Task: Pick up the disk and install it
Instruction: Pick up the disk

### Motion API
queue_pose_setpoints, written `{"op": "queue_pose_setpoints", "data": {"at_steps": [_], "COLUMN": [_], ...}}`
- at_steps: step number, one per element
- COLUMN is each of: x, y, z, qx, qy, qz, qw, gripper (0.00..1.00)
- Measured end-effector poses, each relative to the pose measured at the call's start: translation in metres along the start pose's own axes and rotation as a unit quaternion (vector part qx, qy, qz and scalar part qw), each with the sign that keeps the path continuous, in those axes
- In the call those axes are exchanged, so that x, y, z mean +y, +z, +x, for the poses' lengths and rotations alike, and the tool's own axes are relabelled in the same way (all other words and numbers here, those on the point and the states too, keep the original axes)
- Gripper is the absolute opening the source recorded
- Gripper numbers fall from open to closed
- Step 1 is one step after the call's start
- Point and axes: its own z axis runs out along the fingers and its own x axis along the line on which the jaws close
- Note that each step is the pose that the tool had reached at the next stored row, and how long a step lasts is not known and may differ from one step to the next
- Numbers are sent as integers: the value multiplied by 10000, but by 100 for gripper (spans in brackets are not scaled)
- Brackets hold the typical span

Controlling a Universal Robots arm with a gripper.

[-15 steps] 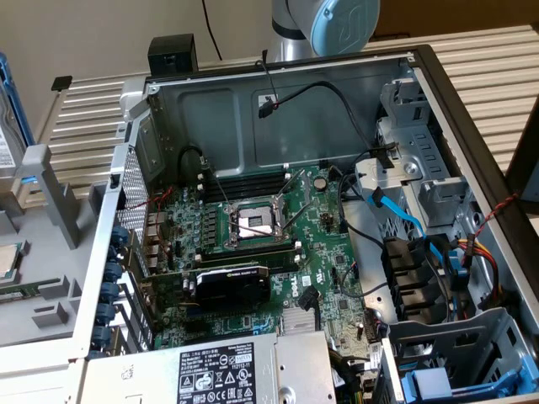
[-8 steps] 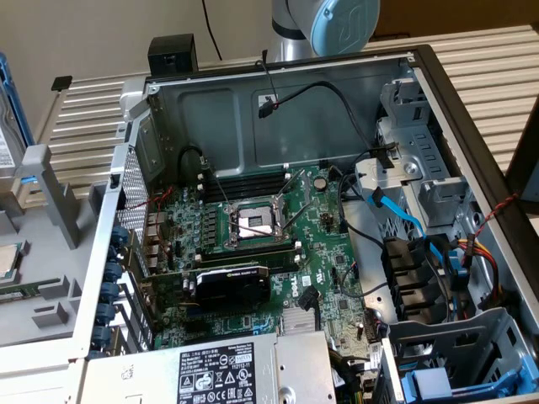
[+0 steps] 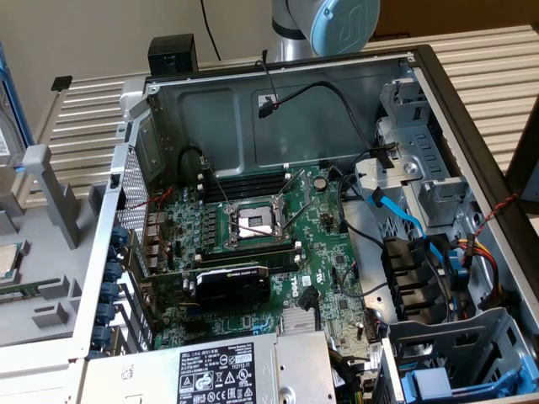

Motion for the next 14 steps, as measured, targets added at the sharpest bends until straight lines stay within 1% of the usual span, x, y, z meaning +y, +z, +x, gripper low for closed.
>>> {"op": "queue_pose_setpoints", "data": {"at_steps": [4,10,14], "x": [-62,-187,-256], "y": [-136,-314,-422], "z": [-8,-21,-30], "qx": [0,0,0], "qy": [0,0,0], "qz": [0,0,1], "qw": [10000,10000,10000], "gripper": [37,37,37]}}
